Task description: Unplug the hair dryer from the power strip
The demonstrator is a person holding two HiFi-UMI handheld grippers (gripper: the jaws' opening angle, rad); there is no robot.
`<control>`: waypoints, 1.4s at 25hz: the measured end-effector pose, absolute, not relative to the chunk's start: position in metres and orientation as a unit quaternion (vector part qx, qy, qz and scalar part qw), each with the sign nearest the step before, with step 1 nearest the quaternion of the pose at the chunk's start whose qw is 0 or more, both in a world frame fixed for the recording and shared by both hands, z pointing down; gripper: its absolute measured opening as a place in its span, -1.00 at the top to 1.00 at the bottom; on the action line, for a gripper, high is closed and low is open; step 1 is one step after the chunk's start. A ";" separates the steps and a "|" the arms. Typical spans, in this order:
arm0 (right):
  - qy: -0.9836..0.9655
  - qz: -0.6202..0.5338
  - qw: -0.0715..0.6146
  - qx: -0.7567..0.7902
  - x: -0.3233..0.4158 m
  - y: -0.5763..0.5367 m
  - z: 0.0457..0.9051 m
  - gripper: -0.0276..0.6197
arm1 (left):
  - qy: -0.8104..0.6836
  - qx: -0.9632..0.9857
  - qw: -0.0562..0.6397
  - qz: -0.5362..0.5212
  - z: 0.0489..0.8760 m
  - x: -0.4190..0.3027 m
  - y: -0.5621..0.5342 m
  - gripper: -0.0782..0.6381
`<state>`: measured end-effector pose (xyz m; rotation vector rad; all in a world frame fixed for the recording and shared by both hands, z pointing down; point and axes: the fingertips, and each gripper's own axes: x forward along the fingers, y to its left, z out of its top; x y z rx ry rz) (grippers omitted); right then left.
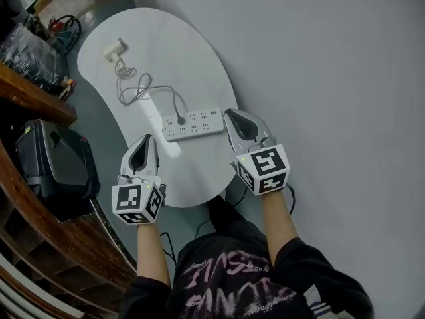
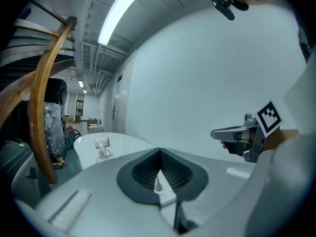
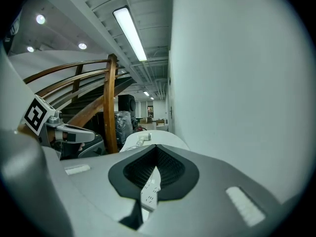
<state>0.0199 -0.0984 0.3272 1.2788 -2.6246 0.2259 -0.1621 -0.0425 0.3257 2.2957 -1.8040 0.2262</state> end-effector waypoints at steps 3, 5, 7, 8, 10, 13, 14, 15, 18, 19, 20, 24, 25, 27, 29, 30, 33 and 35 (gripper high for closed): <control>-0.892 0.084 0.105 0.432 0.024 -0.122 0.329 0.87 | -0.610 0.780 0.113 0.086 0.329 -0.158 -0.067 0.78; -0.892 0.088 0.105 0.430 0.027 -0.137 0.330 0.87 | -0.609 0.780 0.112 0.093 0.327 -0.154 -0.082 0.78; -0.893 0.092 0.102 0.428 0.030 -0.150 0.329 0.87 | -0.608 0.780 0.112 0.096 0.324 -0.150 -0.095 0.78; -0.893 0.095 0.100 0.427 0.031 -0.157 0.329 0.87 | -0.608 0.780 0.112 0.098 0.323 -0.148 -0.101 0.78; -0.895 0.099 0.097 0.425 0.032 -0.169 0.330 0.87 | -0.608 0.779 0.113 0.103 0.324 -0.146 -0.110 0.78; -0.899 0.103 0.095 0.416 0.031 -0.182 0.332 0.87 | -0.611 0.775 0.114 0.113 0.326 -0.144 -0.118 0.78; -0.901 0.102 0.093 0.412 0.029 -0.186 0.332 0.87 | -0.612 0.774 0.114 0.115 0.326 -0.144 -0.121 0.78; -0.902 0.101 0.092 0.408 0.027 -0.189 0.331 0.87 | -0.611 0.775 0.113 0.116 0.325 -0.143 -0.124 0.78; -0.907 0.102 0.087 0.400 0.022 -0.195 0.328 0.87 | -0.610 0.776 0.105 0.122 0.319 -0.142 -0.128 0.78; -0.908 0.102 0.086 0.398 0.021 -0.196 0.326 0.87 | -0.611 0.775 0.103 0.124 0.317 -0.143 -0.129 0.78; -0.909 0.102 0.085 0.395 0.019 -0.196 0.326 0.87 | -0.613 0.774 0.101 0.125 0.315 -0.143 -0.129 0.78; -0.912 0.105 0.083 0.389 0.016 -0.197 0.329 0.87 | -0.615 0.771 0.104 0.130 0.318 -0.143 -0.127 0.78; -0.912 0.107 0.083 0.388 0.015 -0.196 0.331 0.87 | -0.614 0.771 0.104 0.133 0.319 -0.143 -0.126 0.78; -0.913 0.109 0.083 0.385 0.012 -0.193 0.332 0.87 | -0.615 0.770 0.101 0.139 0.319 -0.143 -0.122 0.78; -0.914 0.109 0.084 0.382 0.012 -0.189 0.332 0.87 | -0.618 0.768 0.102 0.136 0.319 -0.143 -0.119 0.78; -0.914 0.108 0.085 0.381 0.012 -0.187 0.332 0.87 | -0.620 0.767 0.105 0.132 0.319 -0.142 -0.118 0.78; -0.915 0.109 0.087 0.379 0.013 -0.183 0.333 0.87 | -0.623 0.764 0.113 0.122 0.319 -0.142 -0.115 0.78; -0.914 0.112 0.087 0.381 0.015 -0.183 0.334 0.87 | -0.623 0.764 0.115 0.119 0.319 -0.139 -0.113 0.78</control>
